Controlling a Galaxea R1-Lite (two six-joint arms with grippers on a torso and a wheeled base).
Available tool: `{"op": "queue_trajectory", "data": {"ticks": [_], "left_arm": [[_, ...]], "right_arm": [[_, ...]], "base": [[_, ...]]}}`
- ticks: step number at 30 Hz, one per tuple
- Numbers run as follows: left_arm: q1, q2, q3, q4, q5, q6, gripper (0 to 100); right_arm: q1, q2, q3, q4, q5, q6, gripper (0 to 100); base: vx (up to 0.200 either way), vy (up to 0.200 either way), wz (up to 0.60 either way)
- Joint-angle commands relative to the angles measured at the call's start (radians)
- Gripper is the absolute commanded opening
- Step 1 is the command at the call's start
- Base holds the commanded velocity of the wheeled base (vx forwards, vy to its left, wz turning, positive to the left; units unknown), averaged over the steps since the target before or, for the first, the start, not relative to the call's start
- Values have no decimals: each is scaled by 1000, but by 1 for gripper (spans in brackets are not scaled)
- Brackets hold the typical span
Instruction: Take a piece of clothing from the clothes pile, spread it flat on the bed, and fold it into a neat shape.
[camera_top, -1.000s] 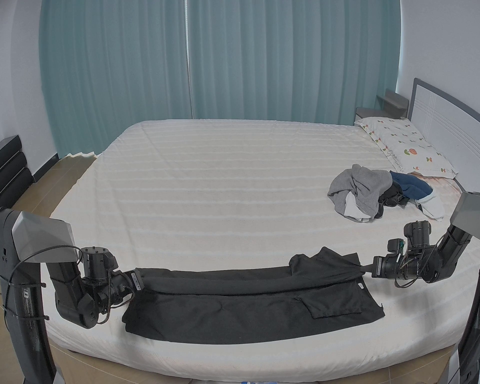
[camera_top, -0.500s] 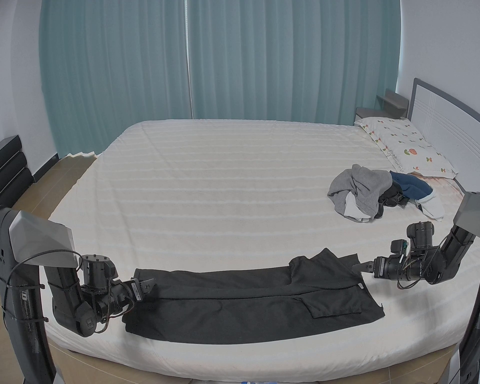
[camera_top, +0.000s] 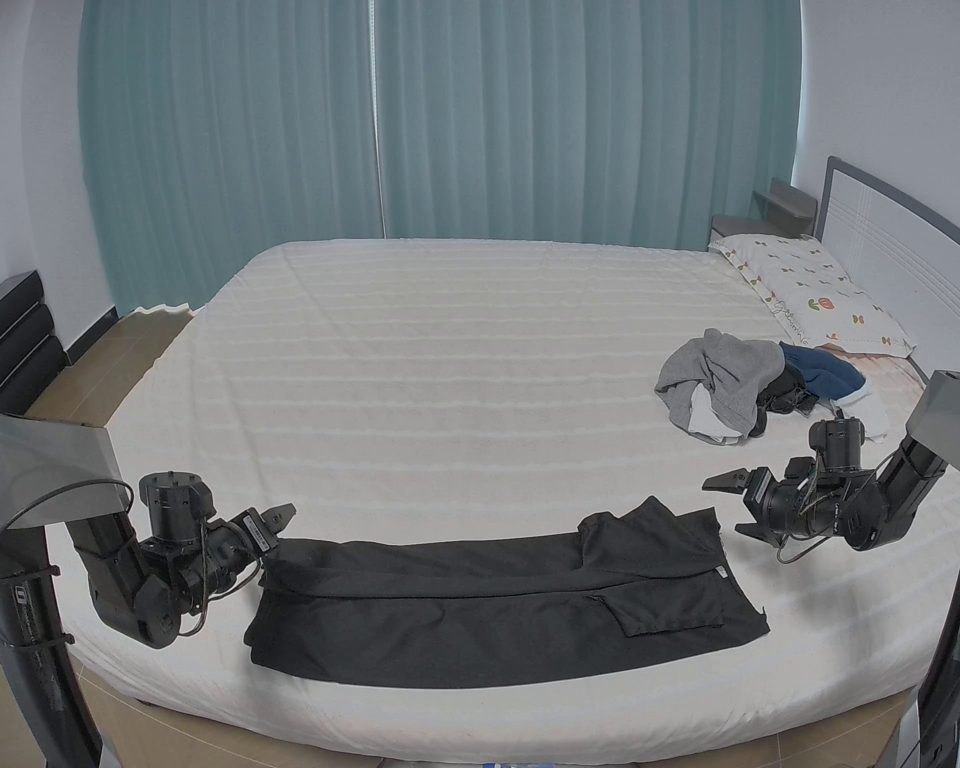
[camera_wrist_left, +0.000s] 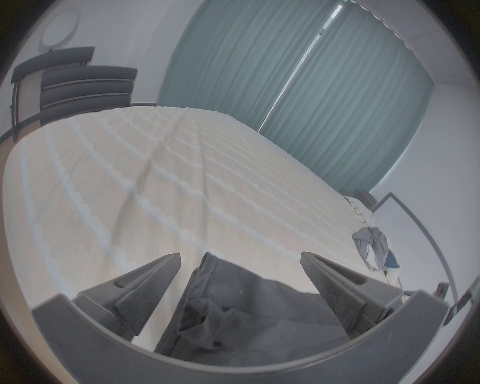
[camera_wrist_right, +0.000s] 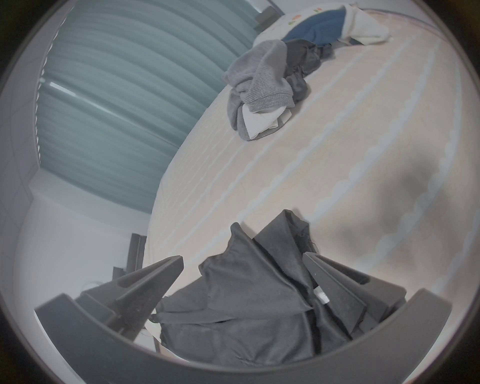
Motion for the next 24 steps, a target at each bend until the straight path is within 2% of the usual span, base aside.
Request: {"op": "queue_trajectory", "data": {"ticks": [1,4,7,13,16,18,21,24], "left_arm": [[9,34,-179,163,-9,-103,100],[12,74,-270,278,-7,-172,100],[12,69,-264,307,-9,-204,100],[7,17,-190,293,-10,-230,100],[1,-32,-175,292,-27,-282,100],[-14,-53,-198,285,-32,-385,100],[-49,-55,-198,230,-33,-474,100],[-88,-38,-190,189,-33,-483,100]], "right_arm": [[4,73,-70,-2,2,112,100],[-2,116,-82,-2,9,140,100],[-2,128,-80,-2,9,143,100],[-1,122,-67,-4,11,155,100],[-1,119,-65,-5,9,166,100],[1,117,-67,-7,3,195,100],[1,111,-67,-7,3,218,100],[1,111,-67,-7,3,218,100]], "base": [[0,0,0],[0,0,0],[0,0,0],[0,0,0],[0,0,0],[0,0,0],[0,0,0],[0,0,0]]}}
